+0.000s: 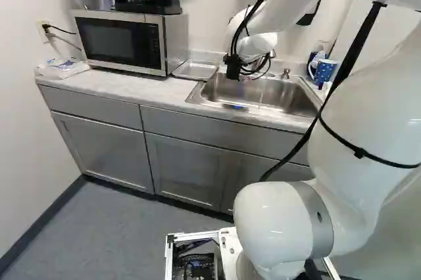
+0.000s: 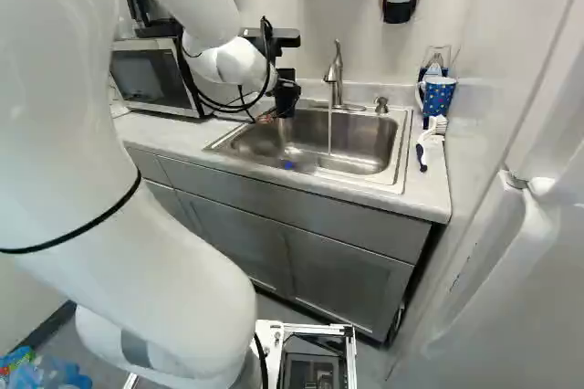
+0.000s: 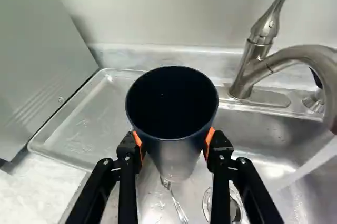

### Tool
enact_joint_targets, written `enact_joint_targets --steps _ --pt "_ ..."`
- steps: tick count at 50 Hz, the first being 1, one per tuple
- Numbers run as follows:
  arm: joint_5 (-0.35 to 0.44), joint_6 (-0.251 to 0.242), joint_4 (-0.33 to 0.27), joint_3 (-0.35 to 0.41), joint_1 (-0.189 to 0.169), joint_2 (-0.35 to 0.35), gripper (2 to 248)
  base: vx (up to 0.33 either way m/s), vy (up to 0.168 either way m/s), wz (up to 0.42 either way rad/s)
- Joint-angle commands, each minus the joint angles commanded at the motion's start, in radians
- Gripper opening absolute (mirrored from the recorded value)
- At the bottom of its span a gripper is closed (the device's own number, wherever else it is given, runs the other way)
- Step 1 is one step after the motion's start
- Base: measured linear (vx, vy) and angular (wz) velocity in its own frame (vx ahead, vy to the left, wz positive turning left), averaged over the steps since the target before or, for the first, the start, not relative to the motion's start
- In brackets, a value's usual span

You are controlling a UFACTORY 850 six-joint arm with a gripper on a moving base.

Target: Rinse the cup and place it in the tray

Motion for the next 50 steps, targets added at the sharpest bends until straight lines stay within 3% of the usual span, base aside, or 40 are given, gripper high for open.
enact_joint_targets --steps 15,50 --pt "-0.037 0.0 0.007 0.013 -0.038 0.013 124 0.0 0.0 0.0" --pt "-0.023 0.0 0.007 0.023 -0.039 -0.016 124 0.0 0.0 0.0"
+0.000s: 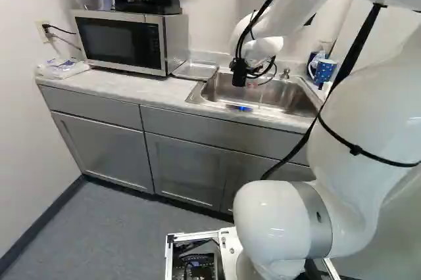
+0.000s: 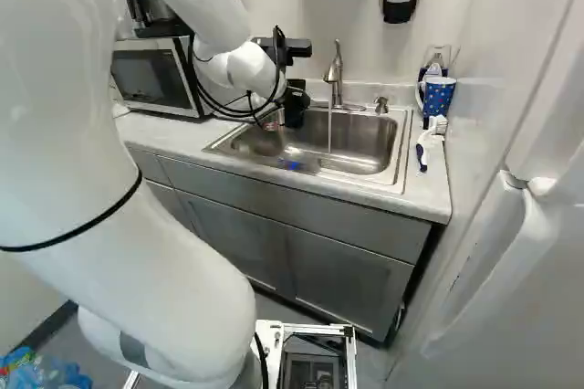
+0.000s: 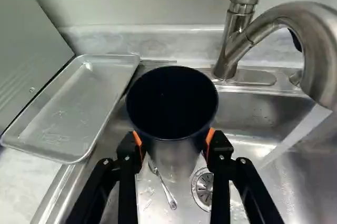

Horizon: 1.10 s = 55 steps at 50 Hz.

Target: Rinse the cup and place it in the tray

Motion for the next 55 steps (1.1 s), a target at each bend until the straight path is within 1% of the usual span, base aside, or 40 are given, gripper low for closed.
enact_joint_targets --steps 17,45,55 --pt "0.051 0.0 0.0 0.031 -0.002 -0.009 124 0.0 0.0 0.0" --pt "0.165 0.0 0.0 0.114 -0.008 0.009 124 0.0 0.0 0.0" --pt "0.202 0.0 0.0 0.129 -0.009 0.001 124 0.0 0.0 0.0"
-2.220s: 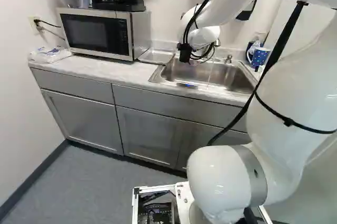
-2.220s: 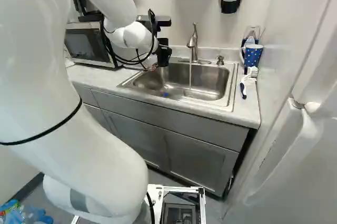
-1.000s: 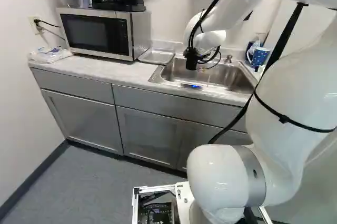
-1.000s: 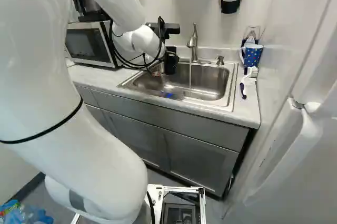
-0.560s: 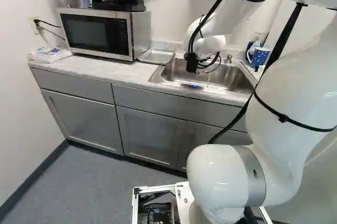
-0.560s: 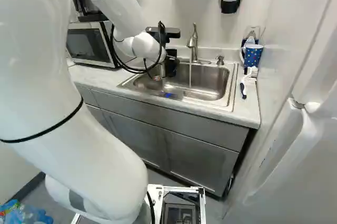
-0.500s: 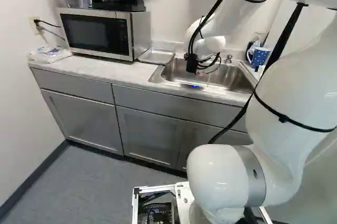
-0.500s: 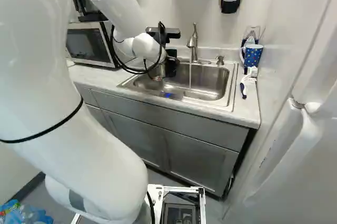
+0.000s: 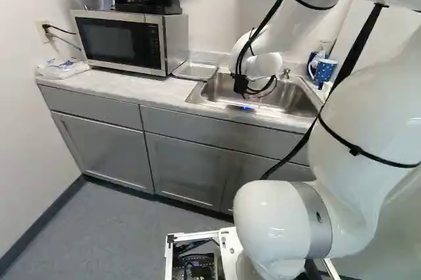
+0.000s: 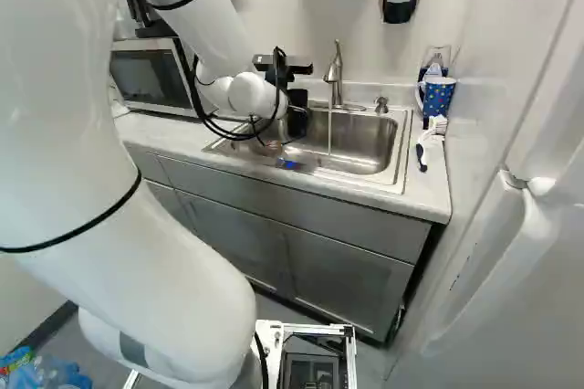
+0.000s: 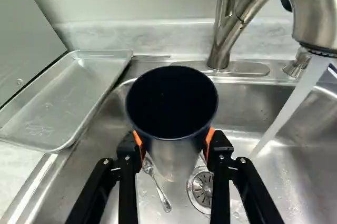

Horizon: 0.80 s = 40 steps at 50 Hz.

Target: Rinse the cup and place it in the tray

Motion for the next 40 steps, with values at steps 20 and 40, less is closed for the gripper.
enact_joint_targets --steps 20,40 --pt "0.0 0.0 0.0 0.0 0.0 0.0 124 0.0 0.0 0.0" --pt "0.0 0.0 0.0 0.003 -0.039 0.003 124 0.0 0.0 0.0"
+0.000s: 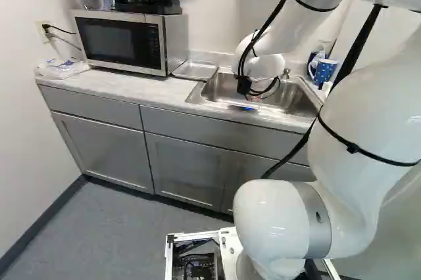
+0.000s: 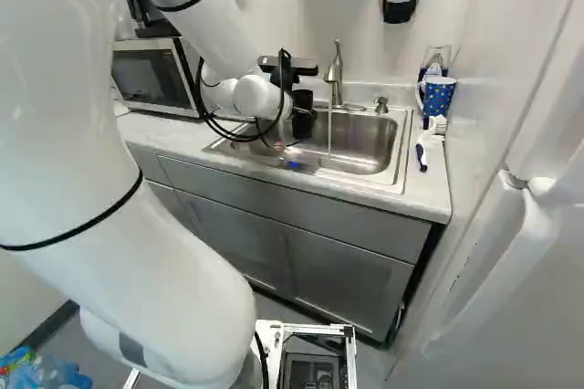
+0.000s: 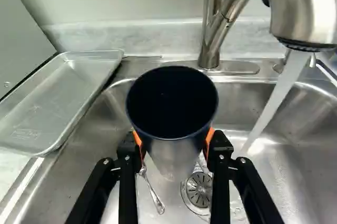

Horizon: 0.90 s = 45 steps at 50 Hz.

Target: Rinse the cup and place it in the tray

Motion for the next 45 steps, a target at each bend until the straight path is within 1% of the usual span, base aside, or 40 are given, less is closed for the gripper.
enact_joint_targets --steps 36,45 --pt "0.0 0.0 0.0 0.044 -0.109 0.045 124 0.0 0.0 0.0" --pt "0.0 0.0 0.0 0.045 -0.135 0.046 124 0.0 0.0 0.0"
